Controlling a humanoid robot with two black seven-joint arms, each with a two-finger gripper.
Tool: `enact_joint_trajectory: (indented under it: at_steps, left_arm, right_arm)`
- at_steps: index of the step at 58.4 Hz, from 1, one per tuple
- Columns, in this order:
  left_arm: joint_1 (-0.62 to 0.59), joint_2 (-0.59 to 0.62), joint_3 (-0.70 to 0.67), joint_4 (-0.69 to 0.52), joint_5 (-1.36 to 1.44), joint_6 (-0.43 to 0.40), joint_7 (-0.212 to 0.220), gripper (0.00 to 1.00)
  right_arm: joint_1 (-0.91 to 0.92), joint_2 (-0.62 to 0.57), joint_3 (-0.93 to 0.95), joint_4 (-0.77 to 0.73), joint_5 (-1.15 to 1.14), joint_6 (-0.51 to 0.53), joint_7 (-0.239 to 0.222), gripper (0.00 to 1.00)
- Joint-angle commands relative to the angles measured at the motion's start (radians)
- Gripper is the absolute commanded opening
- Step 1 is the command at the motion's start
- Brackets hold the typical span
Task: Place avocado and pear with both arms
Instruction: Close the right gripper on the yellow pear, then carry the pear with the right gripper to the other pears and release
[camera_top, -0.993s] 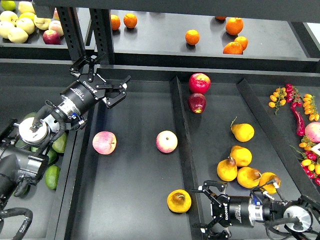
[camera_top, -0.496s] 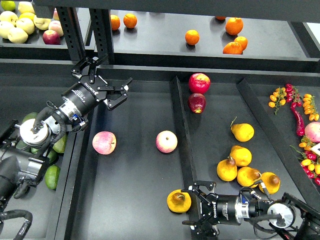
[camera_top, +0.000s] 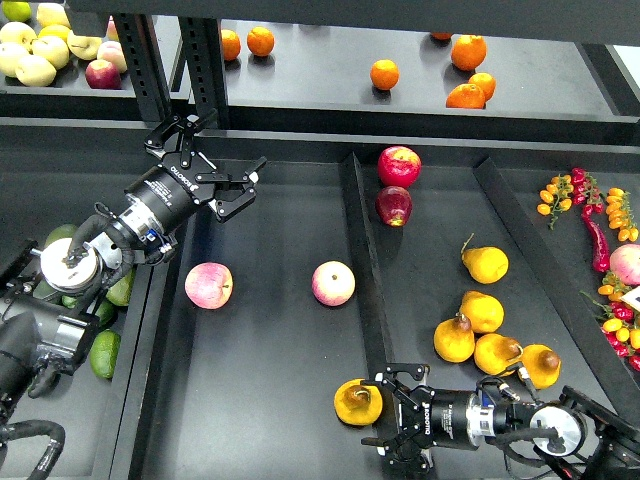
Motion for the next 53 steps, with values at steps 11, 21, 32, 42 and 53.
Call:
enact_joint_trajectory:
  at_steps: [11,21,32,42,53]
  left_arm:
    - [0.005,0.0,0.0,0.0,0.0,0.0,0.0,0.99]
    - [0.008,0.0,0.0,0.0,0.0,0.0,0.0,0.99]
    - [0.012,0.0,0.0,0.0,0.0,0.0,0.0,0.99]
    - [0.012,0.0,0.0,0.0,0.0,0.0,0.0,0.99]
    - [0.014,0.0,0.0,0.0,0.0,0.0,0.0,0.99]
  right_arm:
    - [0.01,0.022,0.0,-0.034,0.0,0.0,0.0,0.58]
    - [0.013,0.035,0.002,-0.054,0.0,0.0,0.0,0.51]
    - [0.013,0.038,0.006,-0.059,0.002,0.0,0.0,0.4]
    - [0.01,0.039,0.028,-0.059,0.006,0.0,0.0,0.22]
    - [0.012,0.05,0.029,-0.059,0.008,0.0,0.0,0.2]
